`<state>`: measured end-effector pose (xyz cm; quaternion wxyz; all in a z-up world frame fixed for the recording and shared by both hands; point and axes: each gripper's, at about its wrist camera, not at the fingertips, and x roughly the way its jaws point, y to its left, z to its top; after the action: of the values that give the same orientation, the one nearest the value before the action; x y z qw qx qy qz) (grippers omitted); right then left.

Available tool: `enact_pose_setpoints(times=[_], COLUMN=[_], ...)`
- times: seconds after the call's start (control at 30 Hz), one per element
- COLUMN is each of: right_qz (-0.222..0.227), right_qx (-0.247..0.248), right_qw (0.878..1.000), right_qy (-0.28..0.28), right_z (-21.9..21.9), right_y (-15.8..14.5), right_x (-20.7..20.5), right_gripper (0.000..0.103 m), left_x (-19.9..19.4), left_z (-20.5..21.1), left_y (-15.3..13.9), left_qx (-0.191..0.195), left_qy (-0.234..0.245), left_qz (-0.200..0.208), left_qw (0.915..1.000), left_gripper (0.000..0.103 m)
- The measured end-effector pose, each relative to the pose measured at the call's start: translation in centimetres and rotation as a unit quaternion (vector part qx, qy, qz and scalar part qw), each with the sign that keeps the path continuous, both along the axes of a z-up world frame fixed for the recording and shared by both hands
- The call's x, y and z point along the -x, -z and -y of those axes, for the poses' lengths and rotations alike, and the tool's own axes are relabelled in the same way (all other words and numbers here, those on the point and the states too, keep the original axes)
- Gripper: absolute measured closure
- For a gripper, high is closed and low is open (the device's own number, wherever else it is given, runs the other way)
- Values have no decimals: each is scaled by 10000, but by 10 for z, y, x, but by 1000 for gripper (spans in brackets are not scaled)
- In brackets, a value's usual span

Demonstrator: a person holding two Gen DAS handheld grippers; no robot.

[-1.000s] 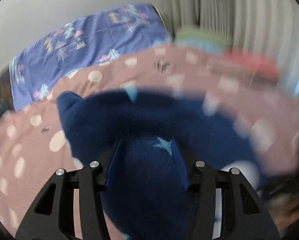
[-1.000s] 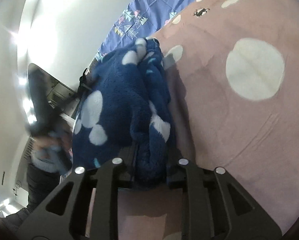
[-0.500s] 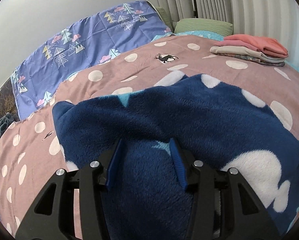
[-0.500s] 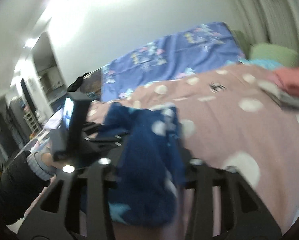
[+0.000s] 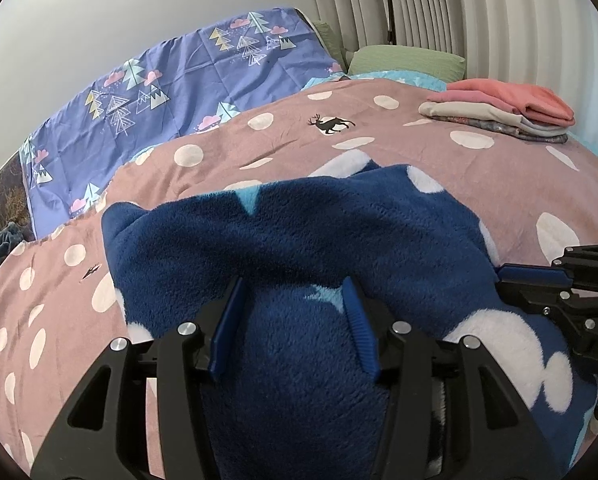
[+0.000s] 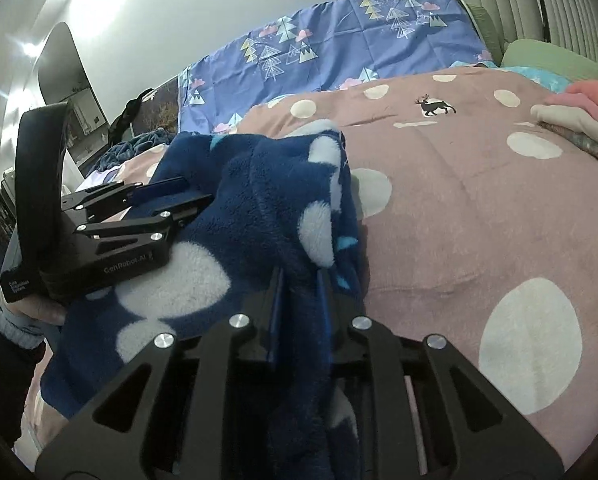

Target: Fold small clothes

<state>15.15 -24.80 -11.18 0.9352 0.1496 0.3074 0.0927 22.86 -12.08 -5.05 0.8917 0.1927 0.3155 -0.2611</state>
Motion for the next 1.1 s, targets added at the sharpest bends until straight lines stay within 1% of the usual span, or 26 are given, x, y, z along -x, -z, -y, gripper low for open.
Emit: enact_pose_setpoints(times=[0.07, 0.1, 0.13, 0.23, 0.27, 0.3, 0.37, 0.43, 0.47, 0.5, 0.53, 0.57, 0.6, 0.63, 0.67, 0.7, 0.73, 0.8, 0.87, 0.93, 0.97, 1.0, 1.03, 1.1], right_qz=[4, 13, 25, 48, 51, 48, 40, 50, 53, 22, -31, -104, -213, -271, -335, -347, -311, -194, -145, -56, 84, 221, 407, 815], right_qx=[-43, -33, -11, 27, 22, 3, -17, 60, 106, 257, 350, 283, -43, -303, -519, -627, -592, -325, -266, -215, -66, 35, 177, 408], right_qw=[10000, 10000, 10000, 10000, 10000, 10000, 10000, 10000, 9999, 9994, 9983, 9980, 9988, 9986, 9978, 9973, 9976, 9990, 9991, 9990, 9989, 9985, 9975, 9948], right_qy=[-19, -31, -32, -20, -19, -12, 4, 42, 66, 246, 462, 557, 447, 341, 224, 166, 160, 250, 286, 381, 449, 492, 545, 455], right_z=[2, 3, 3, 2, 2, 2, 3, 2, 0, 0, 1, 5, 14, 20, 24, 26, 25, 18, 17, 20, 20, 22, 23, 22], right_y=[0, 0, 0, 0, 1, 1, 1, 0, 0, 0, 0, 3, 7, 10, 14, 15, 14, 10, 8, -1, -14, -24, -38, -68], right_x=[0, 3, 6, 8, 9, 10, 9, 10, 11, 11, 12, 11, 8, 5, 2, 1, 2, 6, 8, 12, 17, 19, 22, 20], right_gripper=[86, 86, 86, 86, 86, 85, 85, 83, 79, 56, 42, 36, 36, 36, 39, 38, 38, 38, 38, 38, 44, 58, 64, 85], left_x=[3, 5, 9, 17, 18, 18, 15, 9, 3, -3, -10, -20, -37, -48, -56, -60, -59, -55, -54, -50, -49, -48, -48, -56], left_z=[0, 1, 4, 9, 10, 10, 7, 3, -1, -4, -7, -9, -8, -10, -20, -26, -27, -23, -21, -18, -19, -19, -19, -25], left_y=[-2, -3, -5, -11, -14, -20, -31, -43, -49, -52, -50, -41, -18, 6, 15, 14, 12, 12, 12, 13, 13, 13, 14, 13], left_qx=[-6, -68, -180, -477, -542, -560, -526, -495, -415, -318, -225, -212, -469, -516, -105, 135, 147, -4, 7, 40, 57, 87, 117, 140], left_qy=[-41, -91, -143, -178, -162, -143, -108, -215, -260, -251, -219, -219, -354, -384, -456, -496, -490, -502, -494, -508, -519, -524, -522, -517], left_qz=[96, 195, 335, 560, 610, 667, 736, 972, 1068, 1027, 896, 651, 236, -44, -251, -396, -406, -273, -290, -293, -290, -291, -294, -303], left_qw=[9999, 9997, 9992, 9971, 9965, 9961, 9958, 9938, 9931, 9939, 9955, 9974, 9980, 9979, 9986, 9979, 9979, 9984, 9984, 9983, 9982, 9982, 9981, 9981], left_gripper=[51, 51, 50, 49, 46, 43, 40, 39, 39, 38, 36, 34, 32, 31, 31, 31, 31, 31, 31, 32, 32, 32, 32, 32])
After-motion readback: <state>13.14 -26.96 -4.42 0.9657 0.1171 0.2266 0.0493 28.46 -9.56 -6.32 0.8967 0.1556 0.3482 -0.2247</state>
